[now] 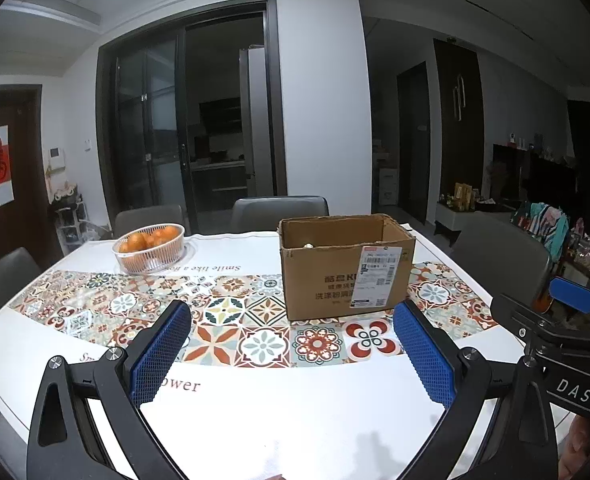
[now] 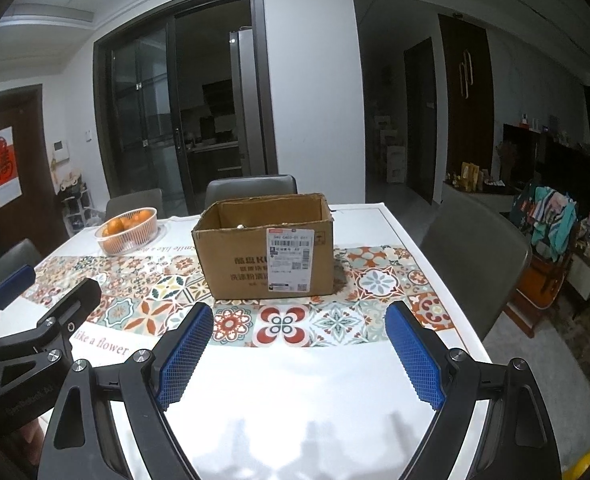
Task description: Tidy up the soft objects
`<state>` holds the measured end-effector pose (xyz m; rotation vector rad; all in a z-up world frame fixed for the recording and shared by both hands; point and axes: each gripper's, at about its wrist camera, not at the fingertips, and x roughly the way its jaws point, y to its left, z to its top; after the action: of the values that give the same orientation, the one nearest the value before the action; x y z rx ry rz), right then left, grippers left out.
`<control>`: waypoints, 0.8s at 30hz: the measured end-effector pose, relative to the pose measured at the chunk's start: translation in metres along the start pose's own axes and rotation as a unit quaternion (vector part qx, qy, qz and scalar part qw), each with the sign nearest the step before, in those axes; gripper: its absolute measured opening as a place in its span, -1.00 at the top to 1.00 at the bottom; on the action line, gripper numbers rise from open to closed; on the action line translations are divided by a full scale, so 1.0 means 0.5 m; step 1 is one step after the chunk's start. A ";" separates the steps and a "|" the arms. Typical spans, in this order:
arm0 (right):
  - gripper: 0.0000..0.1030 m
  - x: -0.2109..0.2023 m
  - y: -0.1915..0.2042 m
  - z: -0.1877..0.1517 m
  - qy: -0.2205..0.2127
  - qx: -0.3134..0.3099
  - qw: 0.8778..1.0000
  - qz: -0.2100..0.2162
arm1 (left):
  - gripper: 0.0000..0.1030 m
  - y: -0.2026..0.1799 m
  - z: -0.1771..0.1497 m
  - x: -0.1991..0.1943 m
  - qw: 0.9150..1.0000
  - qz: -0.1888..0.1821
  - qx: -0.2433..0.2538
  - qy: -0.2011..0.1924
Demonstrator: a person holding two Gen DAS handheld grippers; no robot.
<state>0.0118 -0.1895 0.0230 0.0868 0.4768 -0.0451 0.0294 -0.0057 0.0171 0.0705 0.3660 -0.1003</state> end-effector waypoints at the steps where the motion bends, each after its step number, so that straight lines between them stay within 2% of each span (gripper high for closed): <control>1: -0.73 -0.001 0.001 0.001 0.000 -0.001 1.000 0.000 | -1.00 0.000 -0.002 -0.001 1.000 0.000 0.000 0.000; 24: -0.73 -0.011 -0.001 -0.009 0.005 -0.001 1.000 -0.006 | -1.00 -0.008 -0.018 -0.009 1.000 0.000 0.002 -0.001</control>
<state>0.0049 -0.1895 0.0217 0.0812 0.4884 -0.0560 0.0216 -0.0083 0.0102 0.0751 0.3637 -0.1018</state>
